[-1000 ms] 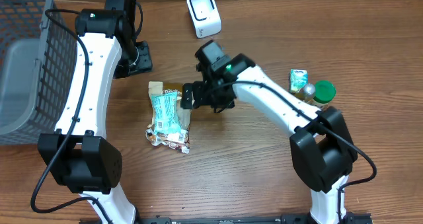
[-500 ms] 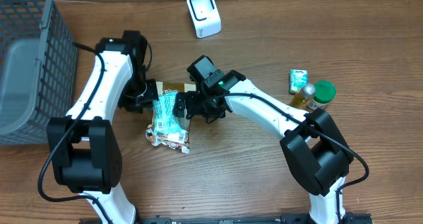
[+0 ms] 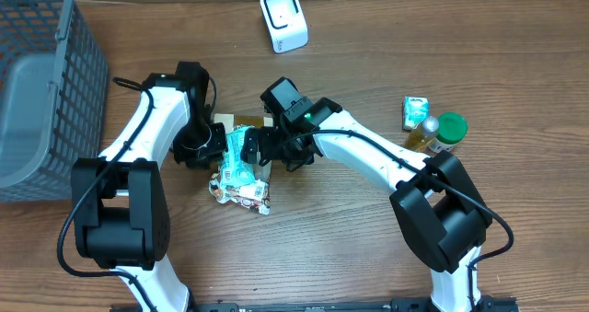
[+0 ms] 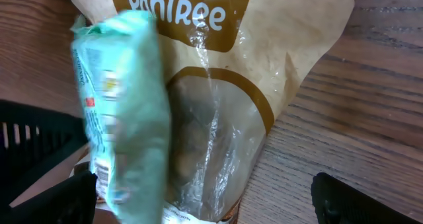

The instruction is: Scan the item barcode

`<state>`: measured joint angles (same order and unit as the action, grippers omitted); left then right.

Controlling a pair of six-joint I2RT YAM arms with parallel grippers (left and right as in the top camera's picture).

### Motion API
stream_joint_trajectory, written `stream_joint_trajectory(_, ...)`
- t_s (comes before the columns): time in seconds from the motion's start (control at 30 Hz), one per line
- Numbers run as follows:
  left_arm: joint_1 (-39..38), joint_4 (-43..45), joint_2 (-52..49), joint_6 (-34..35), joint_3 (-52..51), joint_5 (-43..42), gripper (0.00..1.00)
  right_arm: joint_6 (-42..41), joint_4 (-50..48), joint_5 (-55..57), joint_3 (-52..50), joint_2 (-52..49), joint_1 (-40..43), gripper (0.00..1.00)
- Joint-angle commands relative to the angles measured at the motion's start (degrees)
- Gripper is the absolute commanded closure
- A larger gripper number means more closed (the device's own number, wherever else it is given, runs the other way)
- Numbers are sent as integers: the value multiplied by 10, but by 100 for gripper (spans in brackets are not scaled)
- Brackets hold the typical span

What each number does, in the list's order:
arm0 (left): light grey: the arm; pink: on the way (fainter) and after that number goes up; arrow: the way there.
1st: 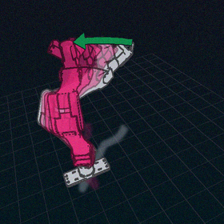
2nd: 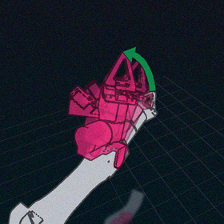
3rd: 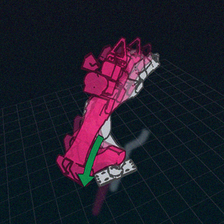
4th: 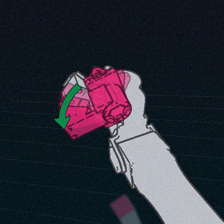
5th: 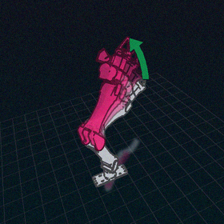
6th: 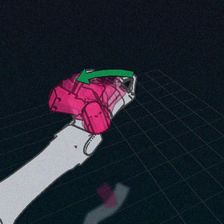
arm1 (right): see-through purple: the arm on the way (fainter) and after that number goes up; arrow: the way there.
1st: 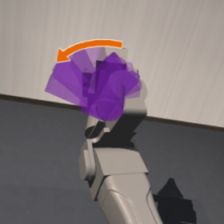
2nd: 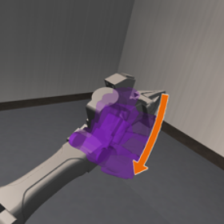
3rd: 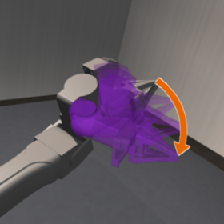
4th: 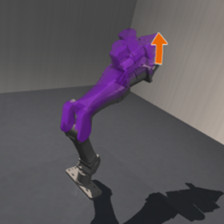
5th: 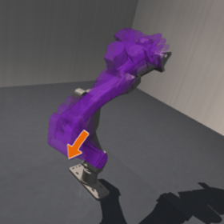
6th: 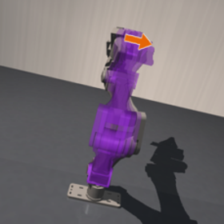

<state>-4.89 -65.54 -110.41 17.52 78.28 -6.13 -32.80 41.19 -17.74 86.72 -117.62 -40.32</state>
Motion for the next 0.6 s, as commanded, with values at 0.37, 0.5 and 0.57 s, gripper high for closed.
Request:
stream_joint_trajectory(0.37, 5, -49, 0, -83, 37, -130, 32, -2, 0, 3, -5, 5, 0, 0)
stream_joint_trajectory(0.5, 5, -40, 0, -81, 37, -130, 39, -2, 0, 3, -5, 5, 0, 0)
stream_joint_trajectory(0.57, 4, -28, 0, -81, 35, -130, 50, -2, 0, 3, -5, 5, 0, 0)
